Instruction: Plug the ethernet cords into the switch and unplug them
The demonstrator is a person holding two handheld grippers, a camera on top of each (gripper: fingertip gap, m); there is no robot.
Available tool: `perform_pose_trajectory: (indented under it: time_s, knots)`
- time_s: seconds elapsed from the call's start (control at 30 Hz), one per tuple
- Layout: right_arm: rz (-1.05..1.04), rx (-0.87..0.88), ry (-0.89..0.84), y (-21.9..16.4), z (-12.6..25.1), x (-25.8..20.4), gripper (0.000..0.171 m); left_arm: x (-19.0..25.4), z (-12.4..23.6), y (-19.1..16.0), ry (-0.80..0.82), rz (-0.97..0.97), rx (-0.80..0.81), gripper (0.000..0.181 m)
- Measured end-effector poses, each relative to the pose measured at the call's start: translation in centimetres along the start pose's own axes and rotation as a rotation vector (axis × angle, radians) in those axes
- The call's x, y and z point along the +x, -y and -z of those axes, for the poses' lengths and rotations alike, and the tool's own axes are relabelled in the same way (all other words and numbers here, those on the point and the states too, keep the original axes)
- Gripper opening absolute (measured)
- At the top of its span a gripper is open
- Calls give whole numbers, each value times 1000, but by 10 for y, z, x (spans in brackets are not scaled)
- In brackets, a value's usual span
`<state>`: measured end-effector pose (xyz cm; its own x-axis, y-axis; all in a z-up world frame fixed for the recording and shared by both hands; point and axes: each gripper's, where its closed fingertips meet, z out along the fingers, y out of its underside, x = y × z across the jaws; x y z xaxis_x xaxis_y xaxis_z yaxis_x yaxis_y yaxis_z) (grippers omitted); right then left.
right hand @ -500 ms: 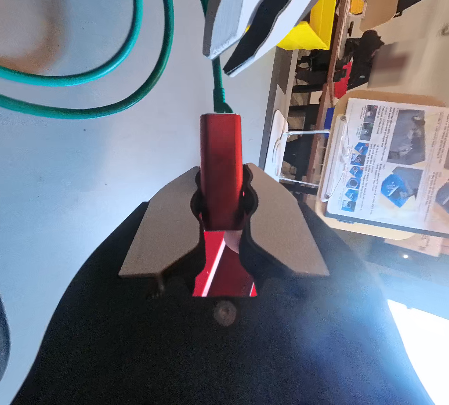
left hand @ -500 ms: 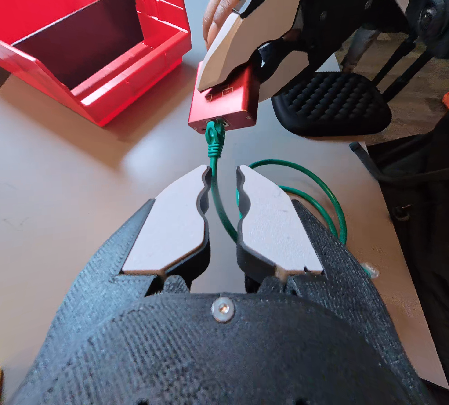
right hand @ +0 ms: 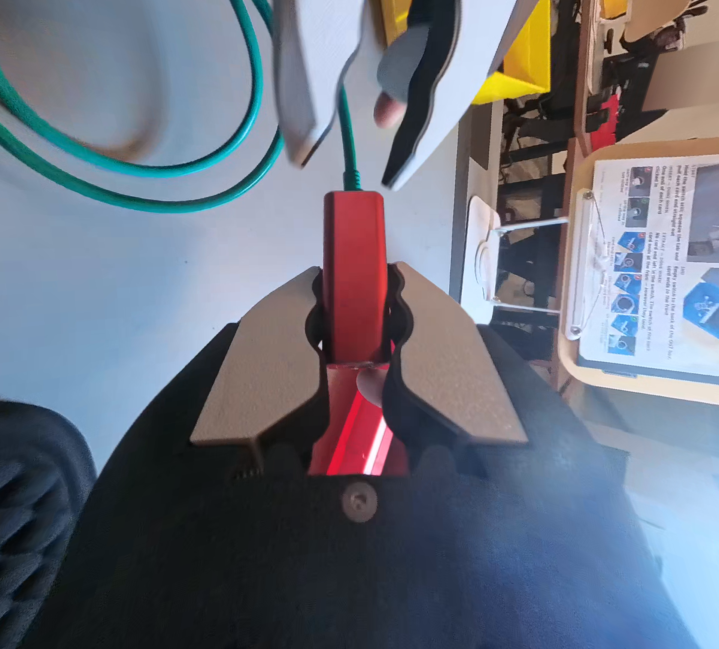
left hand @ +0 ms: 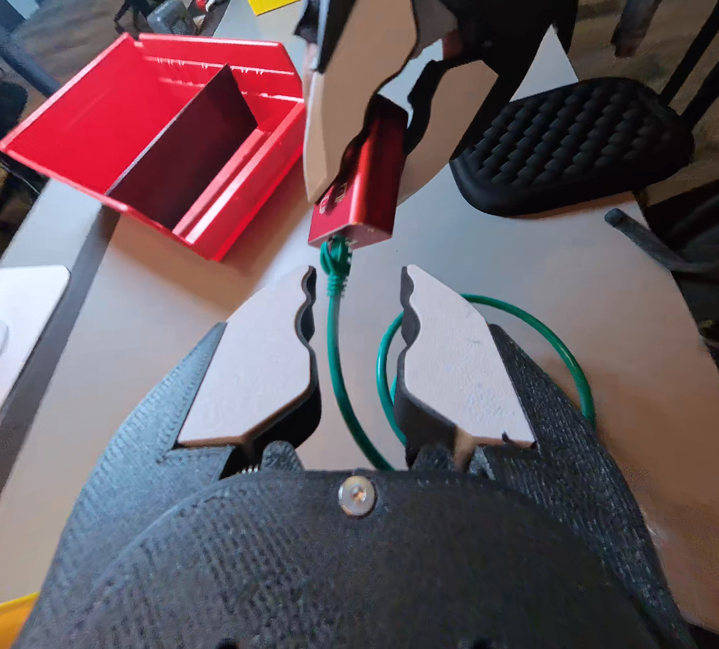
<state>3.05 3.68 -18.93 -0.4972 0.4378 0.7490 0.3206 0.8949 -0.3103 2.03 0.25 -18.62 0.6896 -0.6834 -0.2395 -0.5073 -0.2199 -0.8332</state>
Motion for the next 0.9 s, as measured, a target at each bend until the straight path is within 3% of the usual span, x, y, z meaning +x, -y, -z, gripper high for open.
perform_pose_trajectory:
  time_s: [0.13,0.2,0.3,0.4,0.5,0.6,0.73,0.83,0.9]
  knots:
    - [-28,29,58,21,7,6,29,-3,-5,20,132,-162,18,44]
    - [-27,19,65,26,9,12,29,-3,-2,29,167,-233,40,32]
    - [-77,57,96,32,18,24,30,-6,8,38,196,-237,105,28]
    - [-231,133,149,33,31,38,51,-18,25,48,139,-87,244,28]
    - [-462,379,134,45,39,63,56,-32,49,64,-6,157,471,27]
    - [-678,636,145,59,40,89,56,-44,66,79,-108,329,642,27]
    - [-807,858,206,81,44,117,52,-61,89,95,-168,457,786,27]
    - [-841,926,196,94,49,139,34,-68,98,107,-213,515,847,26]
    - [-877,937,226,96,53,149,32,-73,102,114,-233,555,889,26]
